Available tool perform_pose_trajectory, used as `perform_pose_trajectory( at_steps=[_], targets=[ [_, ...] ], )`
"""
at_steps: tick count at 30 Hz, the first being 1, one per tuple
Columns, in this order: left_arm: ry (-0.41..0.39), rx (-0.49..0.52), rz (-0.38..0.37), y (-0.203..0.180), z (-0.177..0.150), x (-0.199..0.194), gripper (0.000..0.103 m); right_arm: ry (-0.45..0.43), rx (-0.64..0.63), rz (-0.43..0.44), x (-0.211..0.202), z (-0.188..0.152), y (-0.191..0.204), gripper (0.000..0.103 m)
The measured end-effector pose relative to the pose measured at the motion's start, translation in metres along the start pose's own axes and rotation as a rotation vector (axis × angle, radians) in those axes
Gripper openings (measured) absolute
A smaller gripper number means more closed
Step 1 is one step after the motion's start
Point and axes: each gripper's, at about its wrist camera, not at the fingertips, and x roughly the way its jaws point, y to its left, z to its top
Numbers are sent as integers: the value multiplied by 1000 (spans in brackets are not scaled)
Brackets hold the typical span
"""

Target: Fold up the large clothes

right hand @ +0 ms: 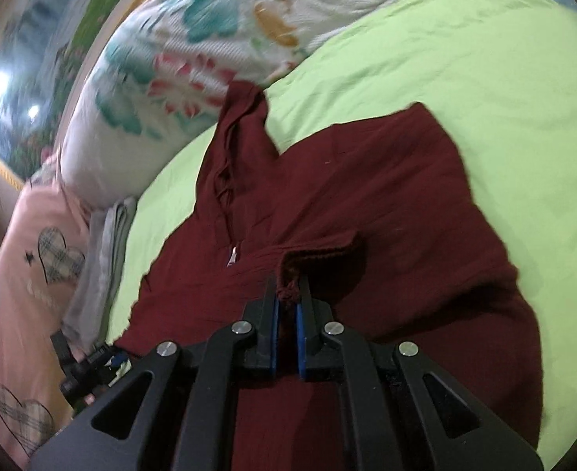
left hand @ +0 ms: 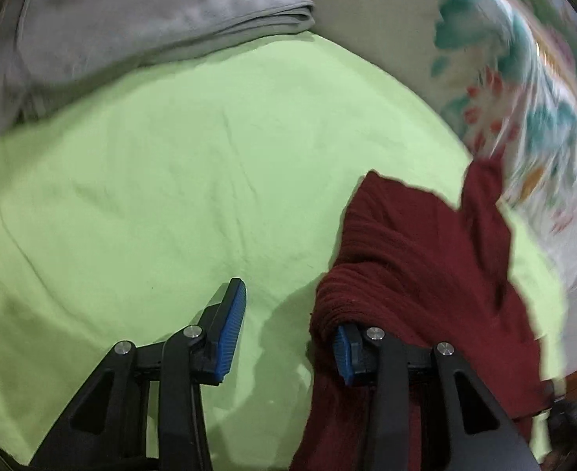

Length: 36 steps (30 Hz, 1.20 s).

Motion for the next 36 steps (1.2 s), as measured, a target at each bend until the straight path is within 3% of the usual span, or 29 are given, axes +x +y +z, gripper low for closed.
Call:
perform_pose_trajectory(
  at_steps=[3, 5, 8, 12, 16, 18, 19, 24, 30, 33, 36],
  targets=[
    [9, 21, -7, -2, 1, 0, 42, -85, -58, 61, -16, 4, 13, 7],
    [13, 61, 11, -8, -1, 0, 42, -82, -88, -17, -19, 7, 15, 8],
    [25, 94, 15, -12, -5, -2, 43, 52, -50, -176, 1, 4, -5, 11],
    [40, 176, 17, -18, -11, -16, 43, -22, -20, -245, -18, -3, -12, 11],
    [63, 241, -13, -26, -17, -37, 46, -50, -96, -144, -24, 0, 14, 14],
    [62, 249, -48, -30, -16, -48, 51, 1, -134, -89, -12, 0, 26, 30],
    [59, 254, -68, -35, -14, -53, 53, 21, -136, -79, -7, 2, 26, 33],
    [45, 304, -128, -68, 2, -59, 61, 65, -139, -22, 17, 26, 32, 33],
    [95, 362, -208, -140, 39, -12, 61, 73, -122, 35, 61, 88, 37, 33],
    [125, 400, -239, -192, 64, 33, 61, 95, -79, 75, 91, 121, 32, 33],
    [150, 421, -252, -234, 84, 79, 61, 104, -51, 63, 127, 159, 29, 33]
  ],
)
